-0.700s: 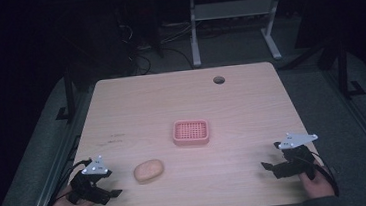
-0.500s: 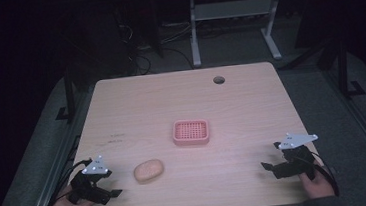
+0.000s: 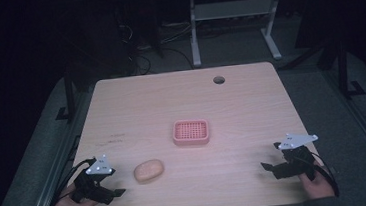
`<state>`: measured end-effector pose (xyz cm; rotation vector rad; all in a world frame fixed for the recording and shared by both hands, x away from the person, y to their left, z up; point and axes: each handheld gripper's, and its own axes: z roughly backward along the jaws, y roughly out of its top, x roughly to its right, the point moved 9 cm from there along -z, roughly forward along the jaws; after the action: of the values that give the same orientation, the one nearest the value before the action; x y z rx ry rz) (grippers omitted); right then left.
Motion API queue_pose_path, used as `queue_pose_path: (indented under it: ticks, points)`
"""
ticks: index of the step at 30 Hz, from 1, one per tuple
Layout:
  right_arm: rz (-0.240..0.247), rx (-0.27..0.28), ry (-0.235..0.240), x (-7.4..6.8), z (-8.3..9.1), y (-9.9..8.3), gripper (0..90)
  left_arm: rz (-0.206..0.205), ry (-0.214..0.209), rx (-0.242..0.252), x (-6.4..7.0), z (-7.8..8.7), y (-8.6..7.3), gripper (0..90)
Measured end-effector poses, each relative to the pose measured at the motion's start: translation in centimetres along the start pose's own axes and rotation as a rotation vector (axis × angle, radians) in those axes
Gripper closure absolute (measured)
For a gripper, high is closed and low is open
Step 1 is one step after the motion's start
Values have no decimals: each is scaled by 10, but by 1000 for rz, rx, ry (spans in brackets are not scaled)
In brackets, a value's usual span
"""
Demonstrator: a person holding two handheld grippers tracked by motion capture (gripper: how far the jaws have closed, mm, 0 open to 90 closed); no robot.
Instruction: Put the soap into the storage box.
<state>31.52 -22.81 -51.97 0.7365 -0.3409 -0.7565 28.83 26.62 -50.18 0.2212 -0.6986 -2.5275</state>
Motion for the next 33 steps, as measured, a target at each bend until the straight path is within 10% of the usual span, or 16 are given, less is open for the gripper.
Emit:
queue_pose_path:
  ticks: [33]
  points:
    - [1,-6,13,-3,0,-1,142,-78,-48,-50,7,-24,40,210]
